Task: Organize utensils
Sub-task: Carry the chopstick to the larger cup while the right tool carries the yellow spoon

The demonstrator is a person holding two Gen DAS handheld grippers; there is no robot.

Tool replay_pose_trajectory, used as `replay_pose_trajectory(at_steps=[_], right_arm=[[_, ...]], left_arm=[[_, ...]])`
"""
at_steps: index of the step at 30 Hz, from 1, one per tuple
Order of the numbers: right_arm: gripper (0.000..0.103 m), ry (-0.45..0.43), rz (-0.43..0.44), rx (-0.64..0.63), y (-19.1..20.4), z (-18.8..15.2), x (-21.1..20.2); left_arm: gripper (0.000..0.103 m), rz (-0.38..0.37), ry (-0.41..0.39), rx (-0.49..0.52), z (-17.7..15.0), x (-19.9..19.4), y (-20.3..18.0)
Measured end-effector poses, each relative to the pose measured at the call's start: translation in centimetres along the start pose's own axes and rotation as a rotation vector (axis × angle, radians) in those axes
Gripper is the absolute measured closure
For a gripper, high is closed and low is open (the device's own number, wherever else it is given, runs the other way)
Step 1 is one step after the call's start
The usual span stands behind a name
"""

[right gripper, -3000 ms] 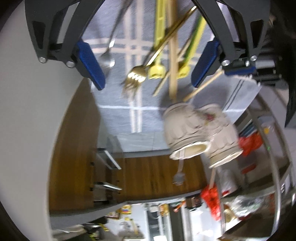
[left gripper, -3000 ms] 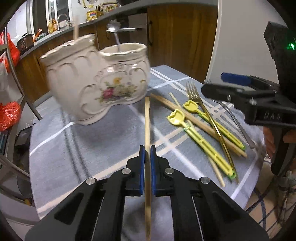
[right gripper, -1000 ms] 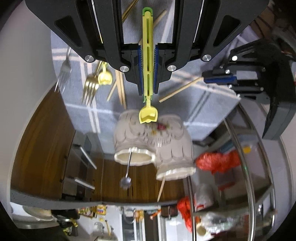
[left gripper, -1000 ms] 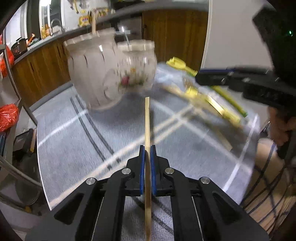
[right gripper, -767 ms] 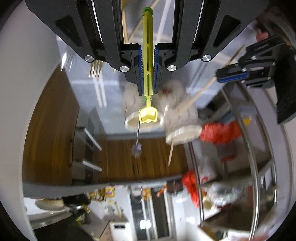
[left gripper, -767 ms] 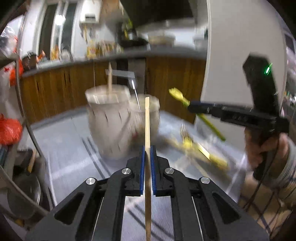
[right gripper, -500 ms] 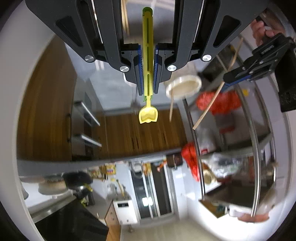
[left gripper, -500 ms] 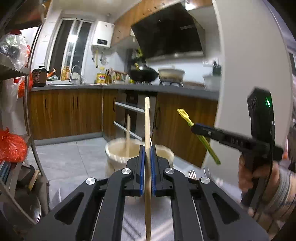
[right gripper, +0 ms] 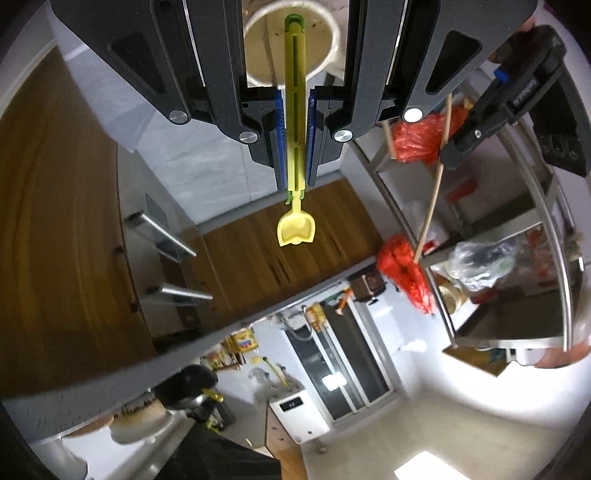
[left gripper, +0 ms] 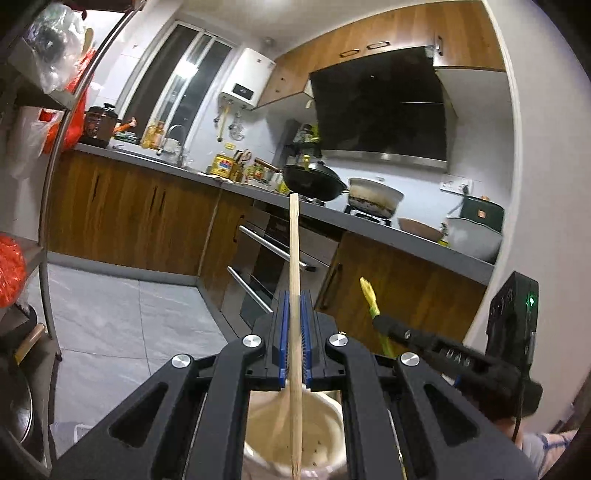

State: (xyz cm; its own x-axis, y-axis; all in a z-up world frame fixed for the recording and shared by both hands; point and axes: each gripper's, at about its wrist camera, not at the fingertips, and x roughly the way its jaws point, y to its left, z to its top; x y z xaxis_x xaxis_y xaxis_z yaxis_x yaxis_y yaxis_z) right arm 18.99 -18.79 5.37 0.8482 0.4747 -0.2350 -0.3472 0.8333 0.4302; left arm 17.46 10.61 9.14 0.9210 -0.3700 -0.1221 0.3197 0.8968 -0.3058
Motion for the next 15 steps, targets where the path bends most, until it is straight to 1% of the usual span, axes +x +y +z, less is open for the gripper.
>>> replay_pose_trajectory(at_steps=[2, 5, 8, 12, 15], right_arm=[[0.093, 0.003, -0.008, -0.034, 0.5, -0.3, 0.8], [0.093, 0.001, -0.023, -0.124, 2.0, -1.3, 1.6], [0.093, 0.007, -0.044, -0.213, 3.1, -2.1, 2.2], [0.093, 0.013, -0.048, -0.324, 4.6, -3.1, 2.5], [0.093, 0.032, -0.051, -0.372, 4.9, -3.3, 2.7]], left_arm=[[0.097, 0.025, -0.016, 0.019, -0.4, 0.7, -0.3], [0.097, 0.061, -0.023, 0.041, -0.8, 1.4, -0.3], [0.097, 0.062, -0.003, 0.032, -1.4, 1.8, 0.2], [0.097, 0.069, 0.012, 0.053, -1.7, 1.7, 0.2], [0.097, 0.062, 0.028, 0.059, -1.9, 1.0, 0.3]])
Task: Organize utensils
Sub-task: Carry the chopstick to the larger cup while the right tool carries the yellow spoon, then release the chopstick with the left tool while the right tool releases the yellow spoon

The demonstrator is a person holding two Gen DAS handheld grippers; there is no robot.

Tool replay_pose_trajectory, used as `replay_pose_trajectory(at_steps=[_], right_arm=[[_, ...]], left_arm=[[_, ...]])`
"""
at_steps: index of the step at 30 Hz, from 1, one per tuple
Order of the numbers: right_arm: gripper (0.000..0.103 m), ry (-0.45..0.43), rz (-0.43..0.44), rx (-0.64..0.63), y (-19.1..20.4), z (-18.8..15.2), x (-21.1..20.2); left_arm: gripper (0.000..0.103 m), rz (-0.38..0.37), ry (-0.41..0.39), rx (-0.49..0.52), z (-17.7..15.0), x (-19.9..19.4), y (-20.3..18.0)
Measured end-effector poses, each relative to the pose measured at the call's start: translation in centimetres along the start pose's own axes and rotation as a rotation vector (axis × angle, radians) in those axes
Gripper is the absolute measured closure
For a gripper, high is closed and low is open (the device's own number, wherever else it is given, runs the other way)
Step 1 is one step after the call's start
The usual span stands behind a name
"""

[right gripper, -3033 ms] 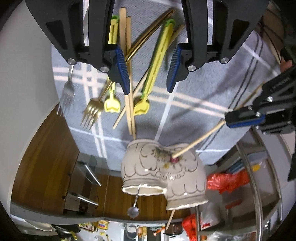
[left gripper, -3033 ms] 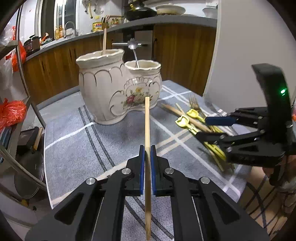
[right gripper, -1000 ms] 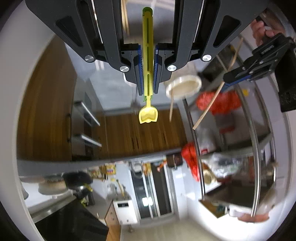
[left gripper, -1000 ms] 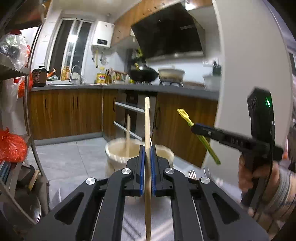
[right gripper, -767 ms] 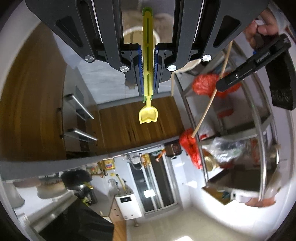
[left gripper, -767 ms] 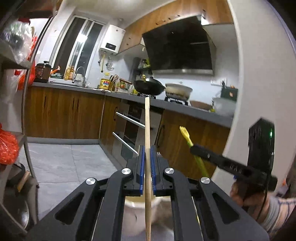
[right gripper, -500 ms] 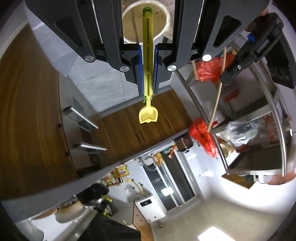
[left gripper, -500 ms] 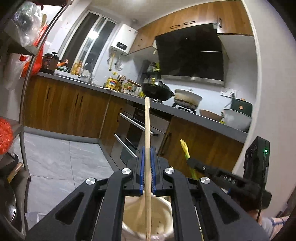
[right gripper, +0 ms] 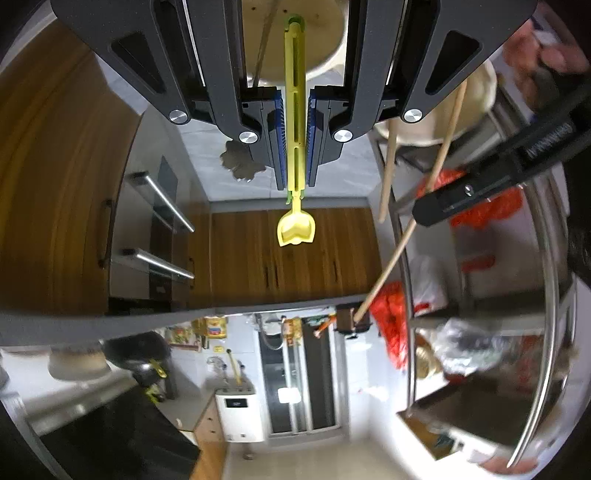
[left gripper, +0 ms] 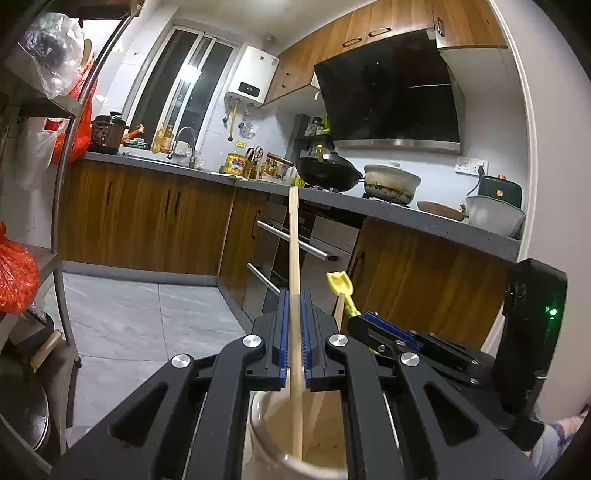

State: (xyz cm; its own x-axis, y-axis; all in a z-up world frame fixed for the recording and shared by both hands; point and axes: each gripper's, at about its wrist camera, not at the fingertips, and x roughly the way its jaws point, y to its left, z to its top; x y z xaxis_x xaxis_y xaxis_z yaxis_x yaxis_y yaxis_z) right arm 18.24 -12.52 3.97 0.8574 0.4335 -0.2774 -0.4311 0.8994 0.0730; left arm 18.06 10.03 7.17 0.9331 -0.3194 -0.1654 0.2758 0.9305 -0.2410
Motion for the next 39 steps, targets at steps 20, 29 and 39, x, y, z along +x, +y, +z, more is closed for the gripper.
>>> replay_pose_trajectory(at_steps=[20, 29, 39], right_arm=[[0.093, 0.184, 0.028, -0.007, -0.3, -2.0, -1.7], [0.086, 0.199, 0.034, 0.014, -0.6, -2.0, -2.0], [0.056, 0.11, 0.055, 0.024, -0.4, -0.6, -5.8]], left_arm=[[0.097, 0.04, 0.131, 0.106, -1.0, -3.1, -1.3], [0.09, 0.043, 0.138, 0.112, -1.1, -3.9, -1.6], [0.047, 0.079, 0.097, 0.107, -0.9, -6.9, -1.2]])
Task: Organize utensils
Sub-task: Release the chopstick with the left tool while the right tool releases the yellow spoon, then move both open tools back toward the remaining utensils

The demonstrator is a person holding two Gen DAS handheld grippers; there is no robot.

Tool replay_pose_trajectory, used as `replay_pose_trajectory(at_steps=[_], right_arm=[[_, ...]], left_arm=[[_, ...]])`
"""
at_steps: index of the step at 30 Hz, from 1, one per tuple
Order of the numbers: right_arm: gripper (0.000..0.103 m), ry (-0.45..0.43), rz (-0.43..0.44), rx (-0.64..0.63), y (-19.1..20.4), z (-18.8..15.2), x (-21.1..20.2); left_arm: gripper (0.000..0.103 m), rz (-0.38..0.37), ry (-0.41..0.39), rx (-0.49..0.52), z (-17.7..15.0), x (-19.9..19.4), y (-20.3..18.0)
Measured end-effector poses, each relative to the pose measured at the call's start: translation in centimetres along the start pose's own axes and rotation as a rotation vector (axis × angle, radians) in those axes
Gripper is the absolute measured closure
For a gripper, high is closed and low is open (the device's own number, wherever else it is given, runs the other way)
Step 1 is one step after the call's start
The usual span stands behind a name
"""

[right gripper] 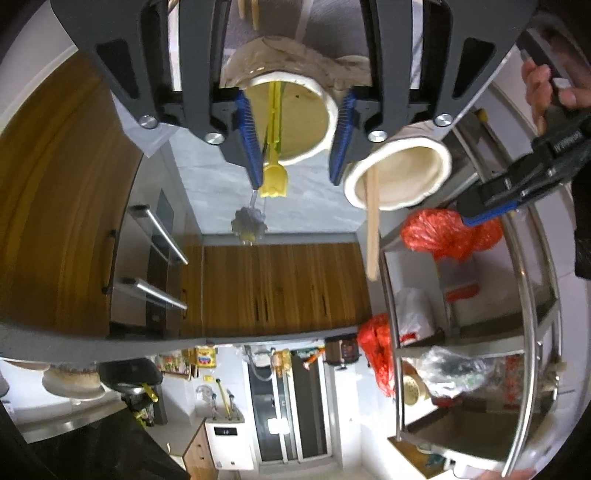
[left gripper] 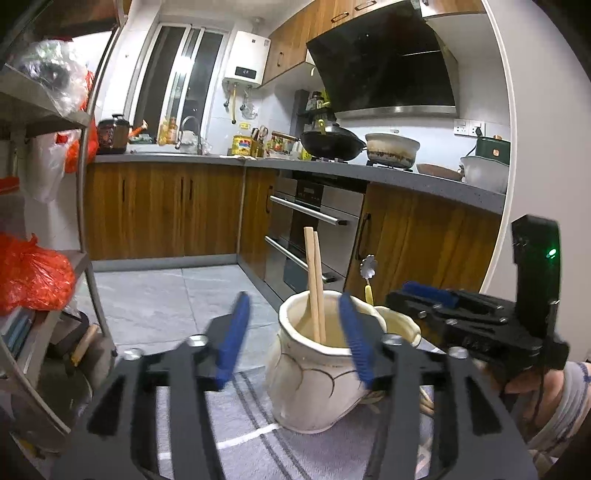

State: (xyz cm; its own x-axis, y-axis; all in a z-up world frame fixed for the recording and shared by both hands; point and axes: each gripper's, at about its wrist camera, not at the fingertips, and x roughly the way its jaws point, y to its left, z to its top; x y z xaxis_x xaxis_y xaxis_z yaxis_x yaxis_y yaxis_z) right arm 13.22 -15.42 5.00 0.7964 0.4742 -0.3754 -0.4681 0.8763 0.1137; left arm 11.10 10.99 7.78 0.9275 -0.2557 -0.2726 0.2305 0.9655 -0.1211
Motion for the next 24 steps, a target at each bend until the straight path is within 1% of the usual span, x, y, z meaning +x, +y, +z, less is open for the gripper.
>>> replay_pose_trajectory(at_steps=[1, 2, 3, 4, 5, 7, 11, 13, 18, 21, 24], right_arm=[[0.043, -0.008, 0.001, 0.0, 0.0, 0.1, -0.5], [0.028, -0.021, 0.008, 0.003, 0.0, 0.1, -1.2], [0.022, -0.036, 0.018, 0.009, 0.0, 0.1, -2.0], [0.014, -0.047, 0.02, 0.012, 0.0, 0.1, -2.6], [0.008, -0.063, 0.021, 0.012, 0.1, 0.1, -3.4], [0.005, -0.096, 0.013, 0.003, 0.2, 0.1, -4.8], [0.005, -0.161, -0.06, -0.051, 0.9, -0.3, -7.8], [0.005, -0.179, -0.089, -0.066, 1.1, -0.6, -8.8], [0.005, -0.177, -0.096, -0.039, 1.0, -1.7, -10.6], [0.005, -0.173, -0.125, -0.053, 1.0, -2.4, -11.0], [0.005, -0.167, -0.134, -0.06, 0.8, -3.3, -11.6]], left_arm=[[0.042, 0.003, -0.006, 0.004, 0.0, -0.4, 0.0], [0.034, 0.005, -0.012, 0.006, 0.0, -0.8, -0.1], [0.029, 0.01, -0.018, 0.005, 0.1, -1.2, -0.2], [0.015, 0.018, -0.026, 0.003, 0.1, -1.6, -0.3], [0.005, 0.03, -0.044, -0.003, 0.1, -2.2, -0.3], [0.005, 0.041, -0.061, -0.008, 0.0, -3.0, -0.4], [0.005, 0.059, -0.06, -0.003, -0.3, -4.1, -0.9], [0.005, 0.059, -0.053, 0.006, -0.5, -4.3, -1.3], [0.005, 0.068, -0.048, 0.042, -1.4, -5.4, -2.6], [0.005, 0.062, -0.046, 0.053, -1.9, -6.1, -3.3], [0.005, 0.059, -0.035, 0.059, -2.4, -6.4, -3.8]])
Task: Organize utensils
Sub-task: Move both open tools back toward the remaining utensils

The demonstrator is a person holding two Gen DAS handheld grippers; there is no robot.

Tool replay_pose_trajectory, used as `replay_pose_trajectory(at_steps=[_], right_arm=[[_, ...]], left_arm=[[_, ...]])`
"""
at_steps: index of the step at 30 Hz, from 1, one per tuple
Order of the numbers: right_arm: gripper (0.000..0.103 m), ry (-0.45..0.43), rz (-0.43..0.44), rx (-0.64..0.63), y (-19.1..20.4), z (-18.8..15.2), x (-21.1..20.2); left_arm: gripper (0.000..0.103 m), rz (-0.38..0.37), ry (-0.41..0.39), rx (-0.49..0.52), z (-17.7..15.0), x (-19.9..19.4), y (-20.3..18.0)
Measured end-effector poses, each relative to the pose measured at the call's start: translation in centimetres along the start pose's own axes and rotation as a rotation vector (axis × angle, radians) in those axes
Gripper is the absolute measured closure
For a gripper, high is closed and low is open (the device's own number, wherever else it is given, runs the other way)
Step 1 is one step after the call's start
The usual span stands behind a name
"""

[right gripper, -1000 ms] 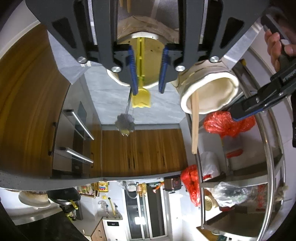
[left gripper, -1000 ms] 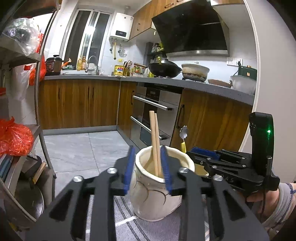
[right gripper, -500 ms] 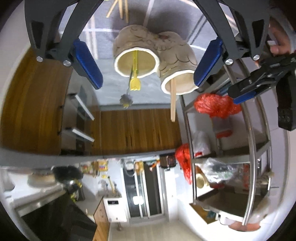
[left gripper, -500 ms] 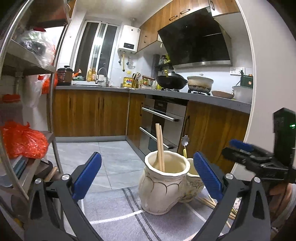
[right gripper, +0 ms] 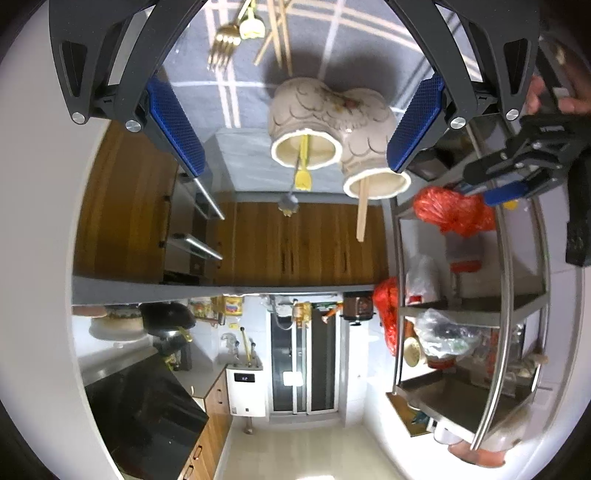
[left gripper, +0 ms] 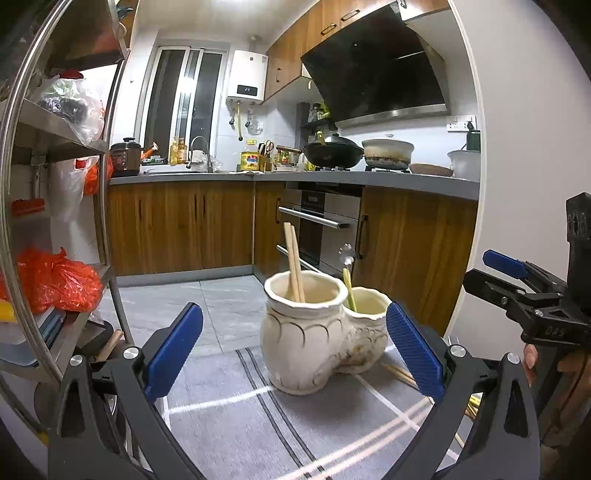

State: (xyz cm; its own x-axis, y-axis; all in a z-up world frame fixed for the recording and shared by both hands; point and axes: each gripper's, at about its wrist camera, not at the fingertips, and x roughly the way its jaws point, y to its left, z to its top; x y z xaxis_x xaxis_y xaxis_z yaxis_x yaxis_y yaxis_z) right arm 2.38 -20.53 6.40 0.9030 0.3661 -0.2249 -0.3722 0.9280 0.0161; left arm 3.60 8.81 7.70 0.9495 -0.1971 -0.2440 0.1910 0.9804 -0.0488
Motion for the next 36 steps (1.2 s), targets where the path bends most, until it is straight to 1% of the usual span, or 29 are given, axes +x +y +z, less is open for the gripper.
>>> replay_pose_trajectory(at_steps=[4, 11, 17, 22, 26, 30, 33, 36], right_arm=[[0.005, 0.017, 0.009, 0.013, -0.5, -1.2, -0.4], [0.005, 0.057, -0.003, 0.044, -2.3, -2.8, -0.5], [0.005, 0.086, -0.037, 0.075, -4.4, -3.7, -0.5], [0.005, 0.109, -0.095, 0.115, -7.4, -4.3, -0.8], [0.005, 0.17, -0.146, 0.156, -9.6, -5.2, -0.3], [0.005, 0.255, -0.163, 0.197, -10.9, -6.5, 0.8], [0.005, 0.361, -0.109, 0.232, -10.7, -7.6, 2.3], [0.005, 0.414, -0.09, 0.197, -9.5, -8.3, 3.2]], left_arm=[[0.005, -0.004, 0.03, 0.002, -0.8, -0.1, -0.7], [0.005, -0.009, 0.076, 0.021, -2.0, 0.2, -1.9], [0.005, -0.026, 0.128, 0.03, -3.3, 0.9, -3.1], [0.005, -0.041, 0.157, 0.041, -4.0, 1.3, -3.8], [0.005, -0.045, 0.172, 0.058, -4.4, 1.6, -4.3], [0.005, -0.051, 0.19, 0.07, -4.7, 2.1, -4.7], [0.005, -0.053, 0.207, 0.077, -5.1, 2.5, -5.0], [0.005, -0.056, 0.213, 0.083, -5.2, 2.6, -5.2]])
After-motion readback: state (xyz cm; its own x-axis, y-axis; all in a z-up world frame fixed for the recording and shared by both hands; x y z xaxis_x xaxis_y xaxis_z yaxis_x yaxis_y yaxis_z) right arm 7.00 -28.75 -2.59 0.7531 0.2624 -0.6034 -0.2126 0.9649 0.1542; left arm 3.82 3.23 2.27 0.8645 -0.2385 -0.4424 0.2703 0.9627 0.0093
